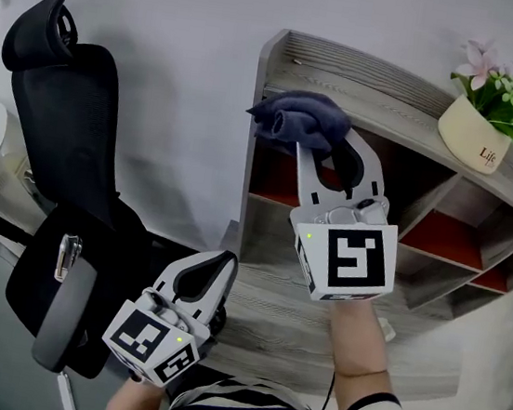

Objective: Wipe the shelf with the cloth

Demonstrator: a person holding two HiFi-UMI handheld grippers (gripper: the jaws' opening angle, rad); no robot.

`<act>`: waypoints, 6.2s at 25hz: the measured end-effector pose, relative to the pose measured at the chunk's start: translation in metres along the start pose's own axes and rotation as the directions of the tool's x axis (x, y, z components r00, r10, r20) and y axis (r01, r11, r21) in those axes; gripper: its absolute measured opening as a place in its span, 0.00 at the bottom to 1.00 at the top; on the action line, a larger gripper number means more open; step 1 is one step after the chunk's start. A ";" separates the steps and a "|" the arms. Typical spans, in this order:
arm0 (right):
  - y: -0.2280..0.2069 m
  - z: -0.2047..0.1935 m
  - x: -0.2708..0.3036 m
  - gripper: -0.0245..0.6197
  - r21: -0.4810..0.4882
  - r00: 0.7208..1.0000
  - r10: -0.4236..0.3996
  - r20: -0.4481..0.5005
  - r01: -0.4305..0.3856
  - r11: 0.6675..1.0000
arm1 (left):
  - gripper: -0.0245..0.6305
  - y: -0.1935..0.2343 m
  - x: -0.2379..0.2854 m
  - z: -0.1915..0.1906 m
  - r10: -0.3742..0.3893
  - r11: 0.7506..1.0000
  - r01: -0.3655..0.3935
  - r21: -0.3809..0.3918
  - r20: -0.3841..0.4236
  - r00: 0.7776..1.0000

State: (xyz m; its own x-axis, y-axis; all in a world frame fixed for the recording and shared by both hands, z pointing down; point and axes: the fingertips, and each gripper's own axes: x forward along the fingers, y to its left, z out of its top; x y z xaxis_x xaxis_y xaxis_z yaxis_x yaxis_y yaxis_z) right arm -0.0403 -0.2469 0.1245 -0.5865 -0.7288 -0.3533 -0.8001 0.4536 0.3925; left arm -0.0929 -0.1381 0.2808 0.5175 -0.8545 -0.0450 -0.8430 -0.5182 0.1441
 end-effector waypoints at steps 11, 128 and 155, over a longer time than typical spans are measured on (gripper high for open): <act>-0.066 -0.016 -0.049 0.15 -0.044 0.986 -0.155 -0.067 0.152 0.987 | 0.07 -0.028 0.024 -0.004 -0.111 0.994 0.111 0.007 -0.021 0.994; 0.122 -0.132 -0.045 0.15 0.266 0.944 0.228 -0.237 -0.162 0.950 | 0.07 0.022 -0.031 -0.011 0.139 0.990 -0.139 0.004 -0.043 0.989; -0.013 -0.174 -0.122 0.15 0.126 0.902 -0.085 -0.424 0.151 0.980 | 0.07 -0.034 0.038 -0.026 -0.126 0.992 0.125 -0.024 -0.084 0.988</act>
State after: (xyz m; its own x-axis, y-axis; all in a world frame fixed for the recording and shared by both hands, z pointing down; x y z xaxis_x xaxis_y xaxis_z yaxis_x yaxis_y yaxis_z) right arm 0.0630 -0.2532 0.3101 -0.4076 -0.9131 0.0085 -0.8891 0.3989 0.2246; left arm -0.0414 -0.1518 0.2998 0.6303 -0.7761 0.0208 -0.7682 -0.6196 0.1609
